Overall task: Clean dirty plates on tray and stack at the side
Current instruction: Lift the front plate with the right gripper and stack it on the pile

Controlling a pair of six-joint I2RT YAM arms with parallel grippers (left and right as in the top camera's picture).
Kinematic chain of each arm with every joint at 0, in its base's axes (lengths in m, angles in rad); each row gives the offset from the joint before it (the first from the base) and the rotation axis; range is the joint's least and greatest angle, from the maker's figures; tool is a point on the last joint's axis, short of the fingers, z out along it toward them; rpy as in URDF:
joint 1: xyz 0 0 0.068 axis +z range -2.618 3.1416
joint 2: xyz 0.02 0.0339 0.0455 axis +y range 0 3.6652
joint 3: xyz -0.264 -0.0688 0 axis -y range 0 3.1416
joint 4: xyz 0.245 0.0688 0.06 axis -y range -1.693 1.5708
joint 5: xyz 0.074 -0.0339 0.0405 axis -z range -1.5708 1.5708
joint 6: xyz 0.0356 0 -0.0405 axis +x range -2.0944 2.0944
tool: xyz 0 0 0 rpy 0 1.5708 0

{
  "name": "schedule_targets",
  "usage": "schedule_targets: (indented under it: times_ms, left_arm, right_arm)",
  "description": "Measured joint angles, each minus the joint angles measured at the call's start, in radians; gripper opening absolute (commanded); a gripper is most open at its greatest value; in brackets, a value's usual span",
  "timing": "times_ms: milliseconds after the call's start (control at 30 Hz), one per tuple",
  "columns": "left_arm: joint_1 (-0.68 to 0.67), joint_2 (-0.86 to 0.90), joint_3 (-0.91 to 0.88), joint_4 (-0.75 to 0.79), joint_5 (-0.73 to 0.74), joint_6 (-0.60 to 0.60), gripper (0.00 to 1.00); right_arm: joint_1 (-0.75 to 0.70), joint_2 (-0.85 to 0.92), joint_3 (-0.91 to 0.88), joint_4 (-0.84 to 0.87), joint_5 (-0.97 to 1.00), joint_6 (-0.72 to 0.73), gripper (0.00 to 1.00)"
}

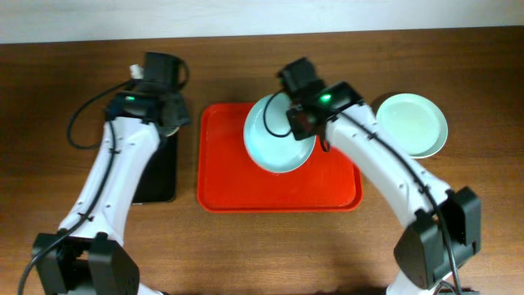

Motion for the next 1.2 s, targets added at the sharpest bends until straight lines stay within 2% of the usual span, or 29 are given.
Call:
schedule_targets:
  times_ms: [100, 267, 433, 500, 567, 667, 700, 800, 867, 967, 1000, 1200]
  left_arm:
    - [0.077, 0.000, 0.000, -0.003, 0.047, 0.000, 0.00]
    - [0.185, 0.000, 0.000, -0.007, 0.091, -0.001, 0.00]
    - [0.216, 0.000, 0.000, -0.007, 0.132, -0.003, 0.00]
    - [0.215, 0.000, 0.000, -0.007, 0.143, -0.003, 0.00]
    - [0.215, 0.000, 0.000, -0.007, 0.146, -0.003, 0.00]
    - [0.215, 0.000, 0.000, -0.008, 0.150, -0.003, 0.00]
    - [0.215, 0.000, 0.000, -0.011, 0.150, -0.003, 0.00]
    - [0.215, 0.000, -0.002, -0.015, 0.153, -0.003, 0.00]
    - [0.215, 0.000, -0.002, -0.014, 0.153, -0.003, 0.00]
    - [0.215, 0.000, -0.002, -0.014, 0.153, -0.003, 0.00]
    - [0.215, 0.000, -0.002, -0.014, 0.154, -0.003, 0.00]
    - [0.215, 0.000, -0.002, -0.014, 0.153, -0.003, 0.00]
  right_arm:
    - [0.143, -0.006, 0.065, -0.012, 0.322, -0.092, 0.04]
    - [0.312, -0.006, 0.071, -0.004, 0.702, -0.301, 0.04]
    - [0.389, -0.006, 0.071, 0.041, 0.971, -0.521, 0.04]
    - [0.401, -0.006, 0.071, 0.049, 1.040, -0.595, 0.04]
    - [0.403, -0.006, 0.071, 0.080, 1.050, -0.610, 0.04]
    - [0.372, -0.008, 0.072, 0.047, 0.779, -0.494, 0.04]
    - [0.339, -0.008, 0.072, 0.043, 0.626, -0.468, 0.04]
    - [0.134, 0.008, 0.052, 0.077, 0.170, -0.359, 0.04]
    - [-0.004, 0.032, 0.038, 0.086, -0.011, -0.261, 0.04]
    - [-0.225, 0.081, 0.030, 0.078, -0.227, -0.130, 0.04]
    - [-0.348, 0.108, 0.029, 0.074, -0.338, -0.082, 0.04]
    - [-0.736, 0.148, 0.018, 0.068, -0.655, -0.018, 0.04]
